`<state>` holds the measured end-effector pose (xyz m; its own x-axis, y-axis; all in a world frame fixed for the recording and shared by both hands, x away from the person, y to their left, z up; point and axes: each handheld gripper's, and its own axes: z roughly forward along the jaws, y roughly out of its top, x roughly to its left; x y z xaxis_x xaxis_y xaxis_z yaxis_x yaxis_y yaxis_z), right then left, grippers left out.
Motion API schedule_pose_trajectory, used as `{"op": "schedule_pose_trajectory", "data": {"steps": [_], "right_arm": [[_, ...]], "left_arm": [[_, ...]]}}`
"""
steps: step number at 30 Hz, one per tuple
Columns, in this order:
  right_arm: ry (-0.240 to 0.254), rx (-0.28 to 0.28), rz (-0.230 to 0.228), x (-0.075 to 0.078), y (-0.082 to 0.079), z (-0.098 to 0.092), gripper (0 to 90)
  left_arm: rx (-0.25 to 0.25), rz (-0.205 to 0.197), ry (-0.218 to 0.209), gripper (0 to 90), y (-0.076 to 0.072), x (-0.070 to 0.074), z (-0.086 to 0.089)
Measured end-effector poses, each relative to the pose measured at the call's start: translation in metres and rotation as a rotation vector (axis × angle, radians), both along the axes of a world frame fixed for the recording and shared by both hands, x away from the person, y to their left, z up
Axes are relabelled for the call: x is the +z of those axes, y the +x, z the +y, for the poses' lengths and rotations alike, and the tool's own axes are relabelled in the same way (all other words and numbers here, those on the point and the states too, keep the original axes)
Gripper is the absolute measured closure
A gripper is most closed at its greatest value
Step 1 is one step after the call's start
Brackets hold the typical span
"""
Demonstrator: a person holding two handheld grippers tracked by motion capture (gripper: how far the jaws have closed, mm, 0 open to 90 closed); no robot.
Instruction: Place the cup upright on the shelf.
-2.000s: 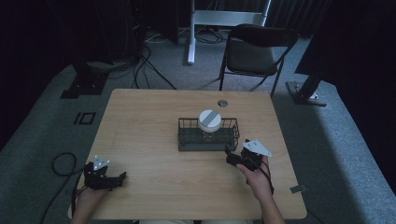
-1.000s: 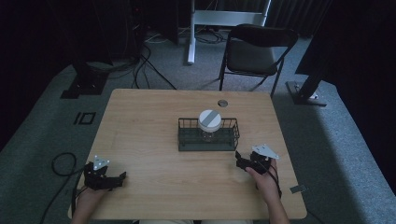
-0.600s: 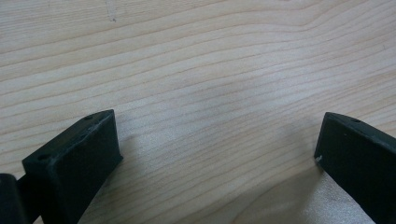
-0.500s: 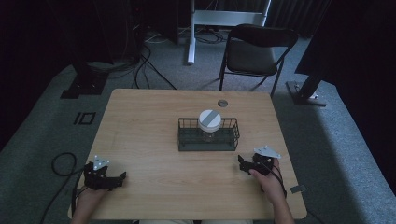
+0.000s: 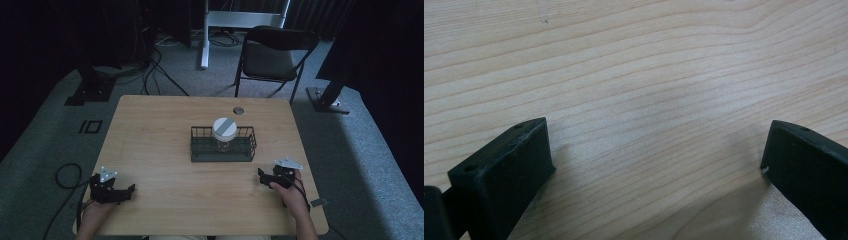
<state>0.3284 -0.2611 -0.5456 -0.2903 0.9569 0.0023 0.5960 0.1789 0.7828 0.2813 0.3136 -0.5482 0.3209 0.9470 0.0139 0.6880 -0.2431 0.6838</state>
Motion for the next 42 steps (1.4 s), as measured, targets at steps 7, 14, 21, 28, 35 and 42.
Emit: {"op": "schedule_pose_trajectory", "data": {"steps": [7,14,21,28,35,42], "right_arm": [[-0.012,0.01,0.011,-0.0028,0.0007,-0.0034,11.6],[-0.034,0.047,0.055,-0.0045,-0.0001,-0.007,11.6],[-0.027,0.091,0.084,-0.0054,-0.0007,-0.0083,11.6],[-0.026,0.101,0.085,-0.0055,-0.0004,-0.0092,11.4],[-0.027,0.107,0.085,-0.0056,0.0001,-0.0092,11.1],[-0.028,0.107,0.085,-0.0056,0.0007,-0.0091,11.0]], "left_arm": [[0.0,0.0,0.0,0.2,0.0,0.0,0.0],[0.0,0.0,0.0,0.2,0.0,0.0,0.0],[0.0,0.0,0.0,0.2,0.0,0.0,0.0],[0.0,0.0,0.0,0.2,0.0,0.0,0.0],[0.0,0.0,0.0,0.2,0.0,0.0,-0.0001],[0.001,-0.001,-0.001,0.2,0.0001,-0.0001,0.0]]}}
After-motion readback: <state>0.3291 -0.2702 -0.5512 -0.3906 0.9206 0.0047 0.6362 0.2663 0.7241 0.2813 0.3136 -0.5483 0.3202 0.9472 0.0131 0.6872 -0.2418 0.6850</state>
